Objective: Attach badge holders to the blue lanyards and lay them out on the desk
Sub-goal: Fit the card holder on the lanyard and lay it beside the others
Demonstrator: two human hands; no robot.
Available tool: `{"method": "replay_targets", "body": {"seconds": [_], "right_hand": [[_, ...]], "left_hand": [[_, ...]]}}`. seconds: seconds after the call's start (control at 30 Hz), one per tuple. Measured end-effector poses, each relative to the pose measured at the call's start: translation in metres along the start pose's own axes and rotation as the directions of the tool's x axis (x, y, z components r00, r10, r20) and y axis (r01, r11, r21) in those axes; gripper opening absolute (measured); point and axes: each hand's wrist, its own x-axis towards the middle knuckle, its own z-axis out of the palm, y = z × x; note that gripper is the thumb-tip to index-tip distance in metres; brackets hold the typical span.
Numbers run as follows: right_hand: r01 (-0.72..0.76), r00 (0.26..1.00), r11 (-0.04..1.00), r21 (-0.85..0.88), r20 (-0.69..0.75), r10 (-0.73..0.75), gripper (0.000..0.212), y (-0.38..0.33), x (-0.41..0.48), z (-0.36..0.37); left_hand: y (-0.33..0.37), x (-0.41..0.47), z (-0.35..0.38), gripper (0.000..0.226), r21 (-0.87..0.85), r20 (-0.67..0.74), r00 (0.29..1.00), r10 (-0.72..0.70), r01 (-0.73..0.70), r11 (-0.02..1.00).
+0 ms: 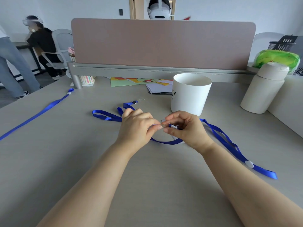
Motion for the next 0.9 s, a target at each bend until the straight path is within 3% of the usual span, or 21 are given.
{"method": "replay_targets", "body": {"seconds": [0.47, 0.9], "right_hand": [[-0.043, 0.999, 0.998, 0.036, -0.013, 0.043, 0.021, -0.005, -0.001, 0.001], [-0.044, 0.998, 0.999, 0.025, 0.035, 0.043, 0.020, -0.002, -0.001, -0.001]], "left_hand": [[0.002, 0.001, -0.005, 0.029, -0.100, 0.082, 0.996, 0.033, -0.025, 0.995], [0.008, 0.001, -0.010, 0.027, -0.142, 0.084, 0.996, -0.027, 0.039, 0.989]]}}
